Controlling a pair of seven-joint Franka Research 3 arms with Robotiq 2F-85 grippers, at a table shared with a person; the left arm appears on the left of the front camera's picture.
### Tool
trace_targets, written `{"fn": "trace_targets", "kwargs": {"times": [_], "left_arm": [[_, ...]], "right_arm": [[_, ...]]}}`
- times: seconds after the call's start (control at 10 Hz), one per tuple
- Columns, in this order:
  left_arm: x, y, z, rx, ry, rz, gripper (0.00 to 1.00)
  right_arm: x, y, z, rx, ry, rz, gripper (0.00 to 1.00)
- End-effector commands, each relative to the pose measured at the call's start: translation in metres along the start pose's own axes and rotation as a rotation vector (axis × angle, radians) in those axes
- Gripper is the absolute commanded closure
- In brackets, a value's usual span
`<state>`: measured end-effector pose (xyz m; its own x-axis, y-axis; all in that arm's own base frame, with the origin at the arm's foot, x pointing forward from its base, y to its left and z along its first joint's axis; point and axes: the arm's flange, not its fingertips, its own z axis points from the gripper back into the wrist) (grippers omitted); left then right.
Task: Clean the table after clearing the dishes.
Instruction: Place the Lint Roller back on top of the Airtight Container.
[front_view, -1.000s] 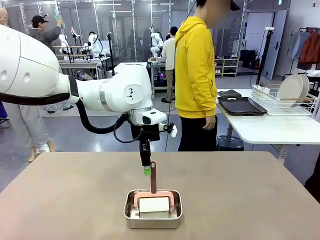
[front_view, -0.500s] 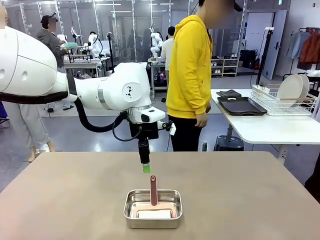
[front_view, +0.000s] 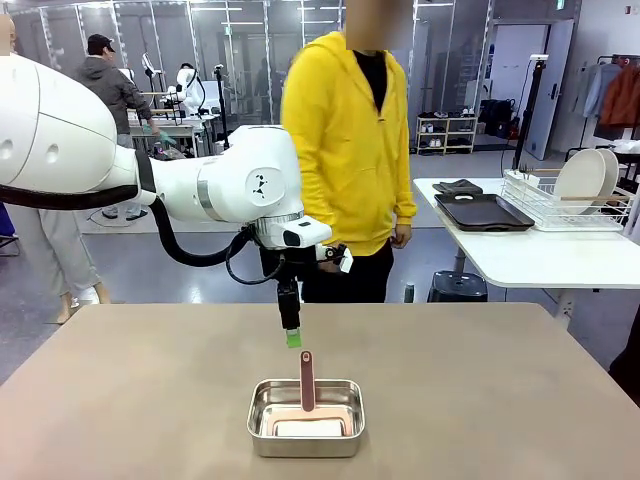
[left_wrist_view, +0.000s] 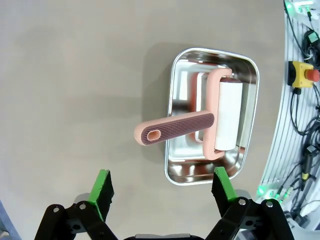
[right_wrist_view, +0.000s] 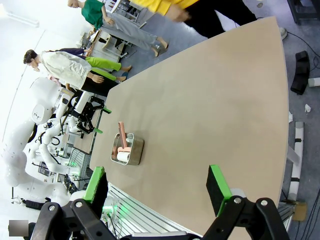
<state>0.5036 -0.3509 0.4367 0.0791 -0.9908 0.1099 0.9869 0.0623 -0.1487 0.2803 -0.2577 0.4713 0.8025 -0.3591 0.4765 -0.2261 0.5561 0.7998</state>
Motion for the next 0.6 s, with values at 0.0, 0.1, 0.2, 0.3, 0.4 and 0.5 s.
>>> {"fn": "trace_targets", "kwargs": {"times": [0.0, 0.1, 0.2, 0.3, 0.4, 0.5], "left_arm": [[0.0, -0.001, 0.002, 0.004, -0.001, -0.004, 0.0], [0.0, 0.0, 0.0, 0.0, 0.0, 0.0, 0.0], [-0.016, -0.001, 0.016, -0.022, -0.049, 0.004, 0.0], [-0.041, 0.001, 0.036, -0.038, -0.089, 0.068, 0.0], [-0.068, 0.001, 0.055, -0.061, -0.196, 0.151, 0.0], [-0.1, 0.0, 0.074, -0.113, -0.329, 0.272, 0.0]], "right_arm": [[-0.001, 0.001, 0.0, 0.008, -0.01, 0.014, 0.0], [-0.001, 0.001, 0.0, 0.008, -0.01, 0.014, 0.0], [-0.001, 0.001, 0.0, 0.008, -0.01, 0.014, 0.0], [-0.001, 0.001, 0.0, 0.008, -0.01, 0.014, 0.0], [-0.001, 0.001, 0.0, 0.008, -0.01, 0.014, 0.0], [-0.001, 0.001, 0.0, 0.008, -0.01, 0.014, 0.0]]}}
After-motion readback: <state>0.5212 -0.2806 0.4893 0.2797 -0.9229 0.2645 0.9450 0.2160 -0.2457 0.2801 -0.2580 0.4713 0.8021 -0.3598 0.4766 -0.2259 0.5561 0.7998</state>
